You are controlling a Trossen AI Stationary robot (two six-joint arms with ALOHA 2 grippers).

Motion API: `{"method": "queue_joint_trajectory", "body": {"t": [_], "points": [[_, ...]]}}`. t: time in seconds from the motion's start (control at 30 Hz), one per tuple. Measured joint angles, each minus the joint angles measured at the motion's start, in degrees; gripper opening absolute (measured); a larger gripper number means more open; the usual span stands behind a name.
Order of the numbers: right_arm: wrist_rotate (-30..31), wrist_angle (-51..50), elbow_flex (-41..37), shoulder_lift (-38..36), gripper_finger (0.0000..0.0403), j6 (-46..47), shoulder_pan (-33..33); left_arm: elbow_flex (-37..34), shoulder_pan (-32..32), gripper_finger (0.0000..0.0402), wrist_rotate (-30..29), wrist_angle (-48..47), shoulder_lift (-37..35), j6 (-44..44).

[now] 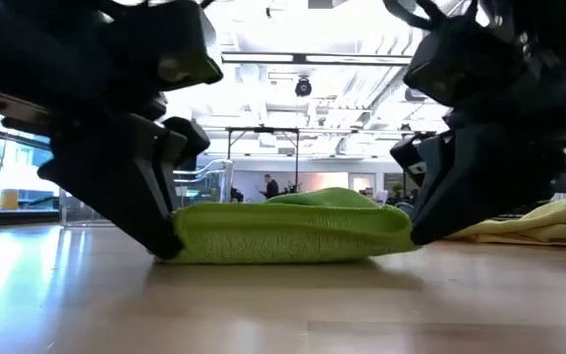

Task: Roll microfiber towels into tight, uniform cylinder then place into a basket
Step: Roll the light green towel

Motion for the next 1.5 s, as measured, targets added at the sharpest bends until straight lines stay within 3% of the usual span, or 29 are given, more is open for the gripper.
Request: {"method": "queue_joint_trajectory", "body": {"t": [0.4,0.53,0.97,1.07,1.27,1.5], "points": [[-3.56,0.30,-0.28,0.00,0.0000,0.55,-3.22,0.00,1.00,0.0002,3.32,-0.56,-0.17,-2.78],[-6.77,1.92,-0.25,-0.02,0.0000,5.94,-3.82,0.00,0.95,0.0002,4.38,-0.25,-0.76,-8.32],[-8.74,9.09,-0.23,-0.02,0.0000,29.79,-3.91,0.02,0.88,0.0001,5.38,0.81,-4.15,-21.69],[-7.35,9.26,-0.21,-0.04,0.0000,32.85,-3.91,0.02,0.86,0.0001,5.22,-1.47,-4.17,-23.84],[1.18,5.74,-0.21,-0.04,0.0000,40.63,-4.13,0.02,0.89,0.0001,-0.12,-5.70,-3.98,-29.09],[2.37,4.58,-0.19,0.48,0.0000,40.82,-5.08,0.02,0.94,0.0001,-3.87,-6.52,-3.90,-29.57]]}}
